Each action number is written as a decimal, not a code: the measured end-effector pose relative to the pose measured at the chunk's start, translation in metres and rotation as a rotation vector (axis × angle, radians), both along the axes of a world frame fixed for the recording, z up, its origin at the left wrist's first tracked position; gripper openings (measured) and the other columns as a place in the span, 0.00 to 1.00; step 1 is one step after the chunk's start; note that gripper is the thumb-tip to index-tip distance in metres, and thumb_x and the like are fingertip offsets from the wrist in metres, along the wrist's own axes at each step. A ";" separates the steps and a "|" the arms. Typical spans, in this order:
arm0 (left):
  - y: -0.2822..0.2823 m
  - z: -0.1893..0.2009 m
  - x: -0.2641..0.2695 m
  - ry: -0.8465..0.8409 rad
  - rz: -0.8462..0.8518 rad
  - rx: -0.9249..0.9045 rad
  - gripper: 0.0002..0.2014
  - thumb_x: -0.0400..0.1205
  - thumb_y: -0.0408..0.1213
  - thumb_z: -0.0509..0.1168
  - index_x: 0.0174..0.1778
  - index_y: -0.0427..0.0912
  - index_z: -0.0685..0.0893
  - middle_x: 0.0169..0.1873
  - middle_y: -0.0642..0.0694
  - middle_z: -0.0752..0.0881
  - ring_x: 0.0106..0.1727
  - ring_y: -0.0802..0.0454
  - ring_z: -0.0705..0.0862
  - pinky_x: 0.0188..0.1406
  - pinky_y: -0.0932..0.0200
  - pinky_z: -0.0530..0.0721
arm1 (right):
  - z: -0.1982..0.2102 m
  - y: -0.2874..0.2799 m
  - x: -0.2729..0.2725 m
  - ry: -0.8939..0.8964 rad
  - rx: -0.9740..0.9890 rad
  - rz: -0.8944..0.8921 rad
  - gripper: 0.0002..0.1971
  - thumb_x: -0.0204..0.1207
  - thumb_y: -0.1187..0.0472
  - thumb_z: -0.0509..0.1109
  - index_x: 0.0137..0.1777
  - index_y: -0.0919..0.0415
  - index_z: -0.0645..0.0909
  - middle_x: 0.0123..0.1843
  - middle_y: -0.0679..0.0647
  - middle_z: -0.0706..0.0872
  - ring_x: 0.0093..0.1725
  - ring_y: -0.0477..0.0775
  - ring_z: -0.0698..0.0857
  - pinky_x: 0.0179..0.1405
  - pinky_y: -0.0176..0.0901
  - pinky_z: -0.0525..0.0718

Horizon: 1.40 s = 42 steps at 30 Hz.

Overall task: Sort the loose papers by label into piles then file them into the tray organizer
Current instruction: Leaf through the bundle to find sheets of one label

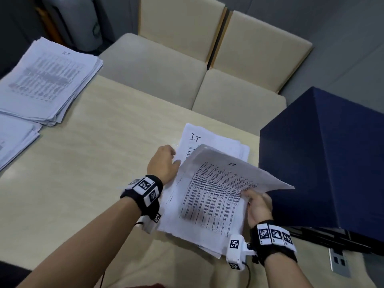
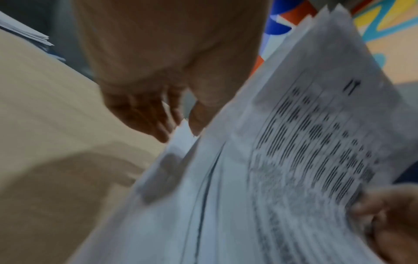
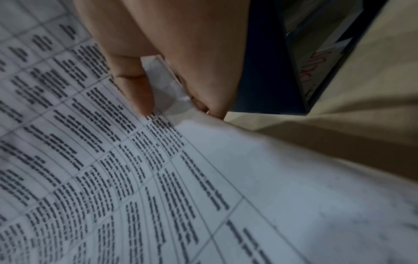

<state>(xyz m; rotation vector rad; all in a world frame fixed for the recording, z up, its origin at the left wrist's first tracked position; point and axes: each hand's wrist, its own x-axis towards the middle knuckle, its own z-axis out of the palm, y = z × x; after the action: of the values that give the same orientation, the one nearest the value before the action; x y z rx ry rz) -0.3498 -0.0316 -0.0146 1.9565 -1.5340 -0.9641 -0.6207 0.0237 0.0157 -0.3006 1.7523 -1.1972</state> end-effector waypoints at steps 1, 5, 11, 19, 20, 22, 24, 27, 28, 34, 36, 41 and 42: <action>-0.002 -0.002 -0.001 -0.120 0.038 0.048 0.12 0.80 0.42 0.71 0.54 0.40 0.80 0.50 0.46 0.82 0.49 0.43 0.83 0.50 0.50 0.82 | -0.001 -0.001 0.001 0.006 -0.001 -0.018 0.13 0.73 0.82 0.68 0.42 0.63 0.79 0.37 0.61 0.90 0.38 0.61 0.88 0.36 0.48 0.84; -0.008 -0.005 -0.003 -0.296 -0.038 0.129 0.12 0.81 0.44 0.70 0.40 0.39 0.81 0.37 0.43 0.84 0.41 0.39 0.84 0.37 0.52 0.83 | -0.003 -0.006 0.000 -0.004 0.005 0.016 0.14 0.73 0.82 0.69 0.49 0.62 0.77 0.47 0.64 0.88 0.46 0.64 0.89 0.43 0.53 0.86; -0.013 0.012 0.009 -0.622 -0.256 0.017 0.19 0.89 0.48 0.56 0.48 0.41 0.87 0.44 0.40 0.87 0.47 0.38 0.87 0.41 0.53 0.78 | -0.006 -0.010 -0.001 0.011 0.020 0.076 0.11 0.73 0.81 0.68 0.52 0.70 0.82 0.44 0.65 0.89 0.42 0.63 0.88 0.40 0.48 0.84; -0.007 0.019 0.023 0.133 -0.353 -0.137 0.13 0.76 0.21 0.63 0.32 0.44 0.79 0.26 0.52 0.81 0.32 0.48 0.78 0.35 0.55 0.74 | -0.010 -0.019 0.004 -0.034 -0.061 0.081 0.12 0.70 0.85 0.66 0.46 0.72 0.84 0.36 0.58 0.91 0.44 0.63 0.88 0.38 0.46 0.85; -0.004 0.020 0.022 0.310 -0.361 -0.071 0.13 0.76 0.18 0.62 0.33 0.41 0.82 0.28 0.53 0.83 0.33 0.52 0.80 0.38 0.57 0.77 | -0.008 -0.018 0.005 -0.048 -0.087 0.092 0.12 0.71 0.84 0.68 0.47 0.71 0.85 0.37 0.57 0.93 0.45 0.62 0.90 0.36 0.43 0.87; 0.000 0.021 0.017 0.516 -0.337 0.081 0.18 0.75 0.13 0.59 0.42 0.38 0.89 0.37 0.51 0.90 0.38 0.55 0.85 0.42 0.59 0.83 | -0.003 -0.014 0.007 -0.083 -0.121 0.096 0.11 0.72 0.82 0.71 0.52 0.72 0.87 0.40 0.57 0.94 0.44 0.59 0.94 0.33 0.39 0.89; -0.002 0.015 0.010 0.402 -0.207 0.126 0.18 0.76 0.18 0.60 0.48 0.42 0.88 0.47 0.48 0.90 0.43 0.51 0.87 0.47 0.55 0.83 | -0.006 -0.013 0.005 -0.093 -0.120 0.087 0.15 0.72 0.79 0.72 0.58 0.72 0.86 0.46 0.61 0.94 0.48 0.62 0.94 0.37 0.44 0.90; -0.003 0.001 0.002 -0.097 0.001 0.121 0.07 0.80 0.41 0.68 0.51 0.44 0.82 0.47 0.46 0.86 0.50 0.44 0.84 0.51 0.49 0.84 | -0.012 -0.012 0.002 -0.083 -0.088 0.028 0.11 0.73 0.80 0.67 0.49 0.67 0.82 0.42 0.62 0.90 0.46 0.64 0.90 0.40 0.50 0.87; -0.003 -0.004 -0.001 -0.186 0.001 0.150 0.13 0.78 0.48 0.70 0.50 0.43 0.81 0.46 0.46 0.85 0.48 0.43 0.84 0.49 0.49 0.84 | -0.014 -0.011 0.001 -0.083 -0.095 0.008 0.12 0.74 0.81 0.64 0.46 0.64 0.79 0.40 0.59 0.89 0.45 0.63 0.89 0.38 0.48 0.87; -0.007 -0.010 0.002 -0.304 -0.021 0.073 0.14 0.79 0.44 0.73 0.31 0.46 0.77 0.35 0.46 0.86 0.39 0.41 0.84 0.36 0.55 0.81 | -0.019 -0.015 -0.007 -0.055 -0.060 0.055 0.20 0.71 0.84 0.60 0.56 0.64 0.80 0.39 0.59 0.85 0.39 0.58 0.84 0.38 0.48 0.81; -0.008 -0.005 0.006 -0.433 -0.101 0.006 0.14 0.83 0.44 0.66 0.32 0.45 0.78 0.36 0.45 0.86 0.39 0.40 0.84 0.35 0.56 0.76 | -0.022 -0.016 -0.009 -0.041 -0.028 0.057 0.15 0.71 0.84 0.61 0.47 0.66 0.80 0.38 0.61 0.86 0.38 0.59 0.84 0.37 0.48 0.83; -0.011 0.016 0.016 -0.665 -0.331 -0.079 0.16 0.87 0.43 0.56 0.42 0.43 0.86 0.44 0.40 0.88 0.45 0.37 0.87 0.38 0.55 0.73 | -0.026 -0.019 -0.006 -0.017 0.007 0.085 0.12 0.67 0.81 0.64 0.46 0.72 0.84 0.44 0.64 0.88 0.46 0.62 0.86 0.50 0.53 0.84; -0.013 0.019 0.019 -0.601 -0.368 -0.108 0.15 0.87 0.42 0.56 0.40 0.44 0.85 0.43 0.41 0.88 0.44 0.37 0.86 0.37 0.55 0.73 | -0.026 -0.021 -0.005 -0.039 0.006 0.087 0.09 0.66 0.81 0.64 0.42 0.72 0.83 0.41 0.64 0.86 0.44 0.62 0.85 0.48 0.53 0.83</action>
<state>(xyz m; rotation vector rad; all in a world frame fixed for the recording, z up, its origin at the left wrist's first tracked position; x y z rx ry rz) -0.3313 -0.0445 0.0042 2.0296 -2.2822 -0.4078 -0.6256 0.0030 -0.0106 -0.3438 1.6925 -1.1281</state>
